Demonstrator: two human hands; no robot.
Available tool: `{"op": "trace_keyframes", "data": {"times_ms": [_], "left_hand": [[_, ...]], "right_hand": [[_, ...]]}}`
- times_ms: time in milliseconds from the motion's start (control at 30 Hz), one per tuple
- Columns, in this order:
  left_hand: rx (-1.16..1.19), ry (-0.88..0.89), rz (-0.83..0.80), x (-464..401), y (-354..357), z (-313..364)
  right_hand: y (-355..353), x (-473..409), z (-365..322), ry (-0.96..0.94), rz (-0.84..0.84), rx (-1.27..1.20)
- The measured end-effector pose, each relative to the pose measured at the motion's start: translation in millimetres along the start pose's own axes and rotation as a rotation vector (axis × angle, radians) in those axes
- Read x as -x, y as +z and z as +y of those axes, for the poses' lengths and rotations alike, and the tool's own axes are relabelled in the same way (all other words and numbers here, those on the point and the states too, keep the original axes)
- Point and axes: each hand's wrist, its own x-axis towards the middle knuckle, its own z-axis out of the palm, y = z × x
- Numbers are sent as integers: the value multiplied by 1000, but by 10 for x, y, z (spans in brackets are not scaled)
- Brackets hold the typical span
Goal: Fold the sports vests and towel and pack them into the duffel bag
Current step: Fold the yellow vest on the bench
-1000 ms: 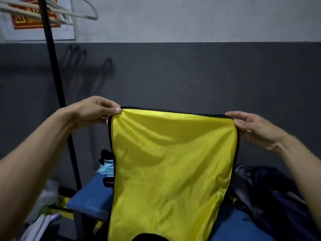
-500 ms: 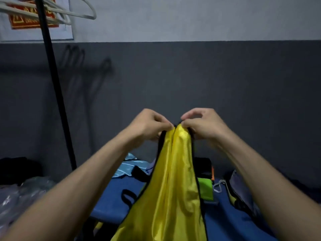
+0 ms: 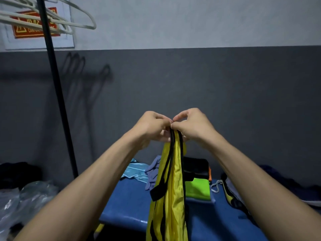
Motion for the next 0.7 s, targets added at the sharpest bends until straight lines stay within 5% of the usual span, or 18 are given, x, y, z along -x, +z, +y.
{"op": "trace_keyframes", "data": {"times_ms": [167,333,467,700], "left_hand": [[279,-54,-272,174,-139,75],[-200,391,54,229,-427,-170],[-474,710,10,362,-350,-274],[-366,606,-80,459,-67,-323]], "right_hand": [[-211,134,-14,-204,-39,271],[-660,163,157,-362,-272,-2],[-1020,117,121,-384,-453,-99],[-1193,63,-45,-434,-614,-22]]}}
